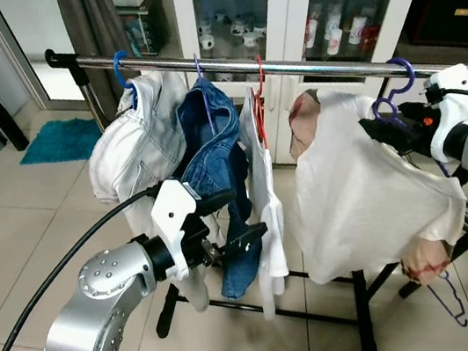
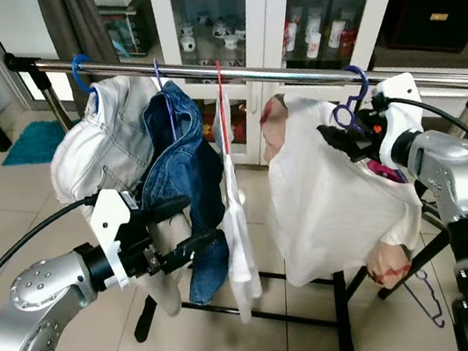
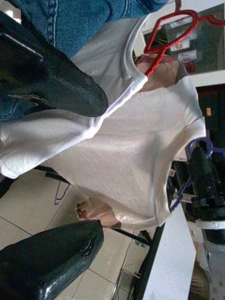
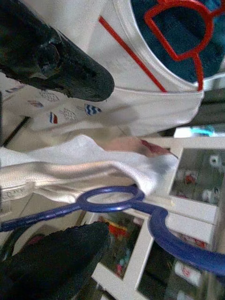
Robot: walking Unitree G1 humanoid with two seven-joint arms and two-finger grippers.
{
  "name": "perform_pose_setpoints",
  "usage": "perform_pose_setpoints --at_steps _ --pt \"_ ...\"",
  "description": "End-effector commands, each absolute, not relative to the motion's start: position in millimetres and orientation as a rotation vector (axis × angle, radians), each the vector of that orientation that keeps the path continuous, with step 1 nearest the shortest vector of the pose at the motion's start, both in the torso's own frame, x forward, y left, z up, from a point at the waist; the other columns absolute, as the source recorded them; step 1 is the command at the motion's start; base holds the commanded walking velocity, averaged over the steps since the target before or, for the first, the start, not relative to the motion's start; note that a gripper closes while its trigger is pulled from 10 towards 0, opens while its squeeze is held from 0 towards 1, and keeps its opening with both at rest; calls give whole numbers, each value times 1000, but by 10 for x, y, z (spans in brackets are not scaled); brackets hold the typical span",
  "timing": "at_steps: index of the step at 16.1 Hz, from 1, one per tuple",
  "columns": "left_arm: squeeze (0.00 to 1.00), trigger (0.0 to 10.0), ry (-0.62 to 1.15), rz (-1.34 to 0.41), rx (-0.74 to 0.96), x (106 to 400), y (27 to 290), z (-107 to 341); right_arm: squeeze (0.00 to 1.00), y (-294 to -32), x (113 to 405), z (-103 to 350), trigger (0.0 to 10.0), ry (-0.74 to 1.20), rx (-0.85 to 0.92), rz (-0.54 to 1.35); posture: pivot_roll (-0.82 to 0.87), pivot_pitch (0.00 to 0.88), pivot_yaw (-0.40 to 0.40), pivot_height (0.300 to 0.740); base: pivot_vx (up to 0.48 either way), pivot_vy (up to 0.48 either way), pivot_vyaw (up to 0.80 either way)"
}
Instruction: Hang hanger
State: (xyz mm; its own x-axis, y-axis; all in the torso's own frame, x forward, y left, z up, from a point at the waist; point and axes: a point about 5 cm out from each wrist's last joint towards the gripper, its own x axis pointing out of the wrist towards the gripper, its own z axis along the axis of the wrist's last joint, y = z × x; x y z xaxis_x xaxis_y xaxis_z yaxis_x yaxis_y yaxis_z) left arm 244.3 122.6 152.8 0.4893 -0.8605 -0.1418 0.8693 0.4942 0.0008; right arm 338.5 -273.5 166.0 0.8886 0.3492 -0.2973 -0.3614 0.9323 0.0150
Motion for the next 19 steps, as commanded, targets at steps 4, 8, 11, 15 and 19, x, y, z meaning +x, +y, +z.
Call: perform_pose_setpoints --at_steps 4,8,11,15,19 --pt "0 10000 123 -1085 87 2469 1202 1574 0 -2879 3487 1672 8667 325 -34 346 39 0 -34 740 0 0 0" --pt "0 10000 121 -1092 91 2493 1202 1585 0 -2926 3568 1672 78 341 -34 306 45 0 -33 740 0 0 0" --pt "0 10000 125 -1093 91 2500 1211 1588 0 -2913 3635 1690 3176 324 -40 279 55 0 -32 740 0 0 0" --pt "0 10000 134 -1100 96 2499 1228 1588 0 -2877 3649 1615 4000 351 -44 270 60 0 -27 740 0 0 0" --pt "0 10000 138 -1109 97 2497 1225 1588 0 -2864 3640 1557 4000 376 -36 283 58 0 -25 740 0 0 0"
